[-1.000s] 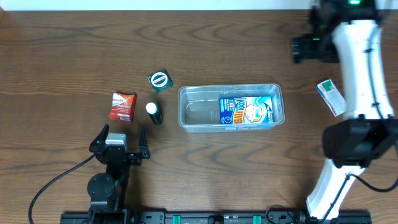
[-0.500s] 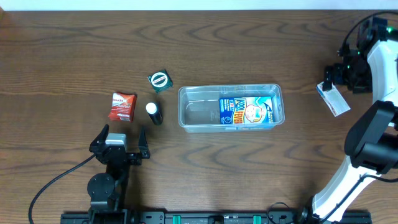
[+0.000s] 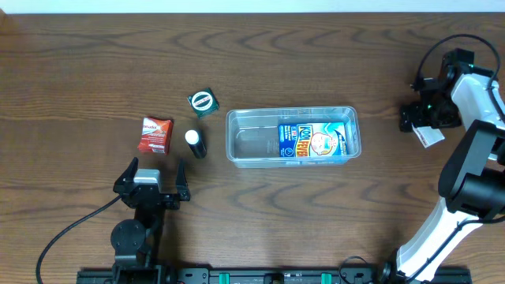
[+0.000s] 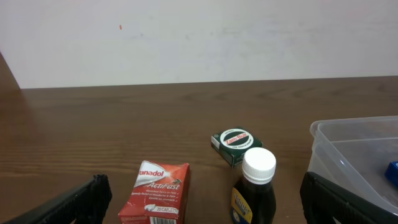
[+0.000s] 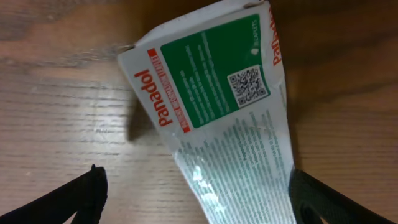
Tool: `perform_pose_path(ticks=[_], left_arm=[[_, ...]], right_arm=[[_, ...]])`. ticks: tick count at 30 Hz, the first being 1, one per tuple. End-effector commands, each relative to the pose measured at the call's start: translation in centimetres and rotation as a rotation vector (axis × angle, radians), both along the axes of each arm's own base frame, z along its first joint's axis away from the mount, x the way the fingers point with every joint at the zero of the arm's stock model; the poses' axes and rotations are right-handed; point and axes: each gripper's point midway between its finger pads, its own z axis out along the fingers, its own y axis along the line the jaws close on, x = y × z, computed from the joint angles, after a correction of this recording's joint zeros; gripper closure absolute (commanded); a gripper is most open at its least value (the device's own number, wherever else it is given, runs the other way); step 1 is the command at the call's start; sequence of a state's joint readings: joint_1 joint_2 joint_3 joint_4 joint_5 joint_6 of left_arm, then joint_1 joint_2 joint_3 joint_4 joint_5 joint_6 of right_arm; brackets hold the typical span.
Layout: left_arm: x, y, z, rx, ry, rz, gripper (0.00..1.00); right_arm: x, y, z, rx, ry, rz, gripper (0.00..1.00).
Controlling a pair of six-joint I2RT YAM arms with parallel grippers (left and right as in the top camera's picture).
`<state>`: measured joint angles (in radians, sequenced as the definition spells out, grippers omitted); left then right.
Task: Pack container
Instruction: 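Move the right gripper over the white-green Panadol box, then grasp the white-green Panadol box with the right gripper and lift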
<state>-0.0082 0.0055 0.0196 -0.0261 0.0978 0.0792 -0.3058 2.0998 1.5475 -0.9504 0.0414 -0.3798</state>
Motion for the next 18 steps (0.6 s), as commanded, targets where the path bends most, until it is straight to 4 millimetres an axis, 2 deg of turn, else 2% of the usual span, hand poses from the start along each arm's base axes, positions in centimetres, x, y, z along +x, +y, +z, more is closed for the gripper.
perform_pose_path(ticks=[1, 4, 7, 10, 12, 15, 17, 18], left_arm=[[-0.08, -0.27, -1.64, 0.004, 0.052, -0.018, 0.02], [-0.08, -0.27, -1.64, 0.004, 0.052, -0.018, 0.02], [-0.08, -0.27, -1.64, 0.004, 0.052, -0.018, 0.02], [-0.08, -0.27, -1.64, 0.004, 0.052, -0.018, 0.02], [-0.08, -0.27, -1.64, 0.004, 0.052, -0.018, 0.02], [-0.08, -0.27, -1.64, 0.004, 0.052, -0.018, 0.02], [-0.08, -0.27, -1.64, 0.004, 0.052, -0.018, 0.02], [-0.08, -0.27, -1.64, 0.004, 0.052, -0.018, 0.02]], right_arm=[[-0.18, 0.03, -0.52, 0.007, 0.000, 0.029, 0.12], [-0.30, 0.04, -0.88, 0.007, 0.000, 0.028, 0.20], [-0.44, 0.10, -1.13, 0.007, 0.002, 0.028, 0.37], [-0.53, 0.07, -1.23, 0.008, 0.003, 0.024, 0.39], [-0.41, -0.06, -1.22, 0.003, -0.002, 0.011, 0.34], [-0.26, -0.19, -1.21, 0.000, -0.009, 0.009, 0.17], [0.06, -0.30, -1.18, -0.004, -0.023, 0.009, 0.01], [0.21, -0.35, -1.16, -0.006, -0.029, 0.009, 0.01]])
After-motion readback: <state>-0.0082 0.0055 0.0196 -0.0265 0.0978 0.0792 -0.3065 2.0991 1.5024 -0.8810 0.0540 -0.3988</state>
